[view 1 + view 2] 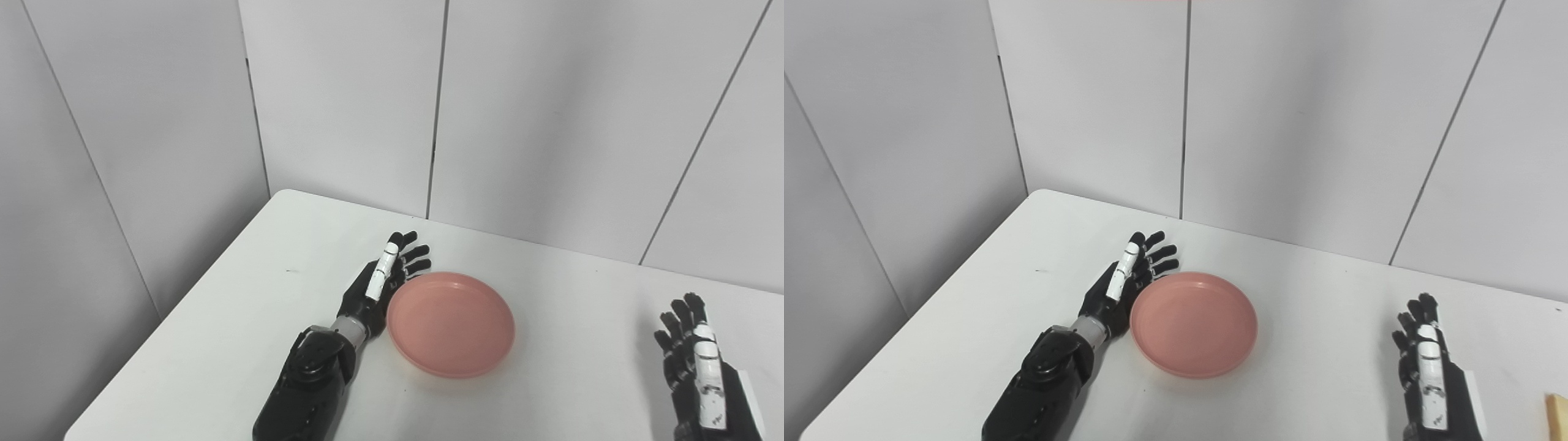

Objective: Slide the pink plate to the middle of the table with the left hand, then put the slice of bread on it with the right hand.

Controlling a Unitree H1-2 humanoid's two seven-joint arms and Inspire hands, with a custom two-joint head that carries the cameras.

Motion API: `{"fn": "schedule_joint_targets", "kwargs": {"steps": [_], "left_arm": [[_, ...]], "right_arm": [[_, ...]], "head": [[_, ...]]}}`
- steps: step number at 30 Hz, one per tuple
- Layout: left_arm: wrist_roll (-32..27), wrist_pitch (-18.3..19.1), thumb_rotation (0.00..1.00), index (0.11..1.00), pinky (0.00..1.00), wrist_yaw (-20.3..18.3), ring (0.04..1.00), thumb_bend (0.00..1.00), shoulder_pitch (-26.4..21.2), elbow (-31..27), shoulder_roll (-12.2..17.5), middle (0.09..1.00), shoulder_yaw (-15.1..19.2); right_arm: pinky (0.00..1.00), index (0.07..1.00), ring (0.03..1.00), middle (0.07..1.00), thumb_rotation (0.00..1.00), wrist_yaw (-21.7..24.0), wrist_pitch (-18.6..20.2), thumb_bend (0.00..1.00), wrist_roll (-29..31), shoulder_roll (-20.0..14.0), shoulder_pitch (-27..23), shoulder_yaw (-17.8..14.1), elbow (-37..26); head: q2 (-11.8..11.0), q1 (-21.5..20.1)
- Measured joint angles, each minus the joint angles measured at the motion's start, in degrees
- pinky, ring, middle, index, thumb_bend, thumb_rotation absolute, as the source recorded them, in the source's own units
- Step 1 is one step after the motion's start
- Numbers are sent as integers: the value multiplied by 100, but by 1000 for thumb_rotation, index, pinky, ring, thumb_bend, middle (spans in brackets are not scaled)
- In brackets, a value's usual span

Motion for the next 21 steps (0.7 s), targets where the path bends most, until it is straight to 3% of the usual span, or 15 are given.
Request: {"fn": "schedule_joint_targets", "kwargs": {"steps": [5,14,21], "left_arm": [[4,202,961,929,841,43,882,710,194,-363,-225,903,-38],[110,195,963,951,866,43,897,723,363,-567,-452,924,-239],[109,161,976,962,897,32,923,690,540,-748,-596,946,-286]], "right_arm": [[1000,1000,1000,1000,891,60,-77,653,-1,-9,-20,2,196],[1000,1000,1000,1000,884,113,-245,685,-80,5,-17,7,325],[1000,990,998,995,869,103,-244,707,-120,75,-18,40,309]], "head": [[79,-245],[167,-510],[246,-1045]]}}
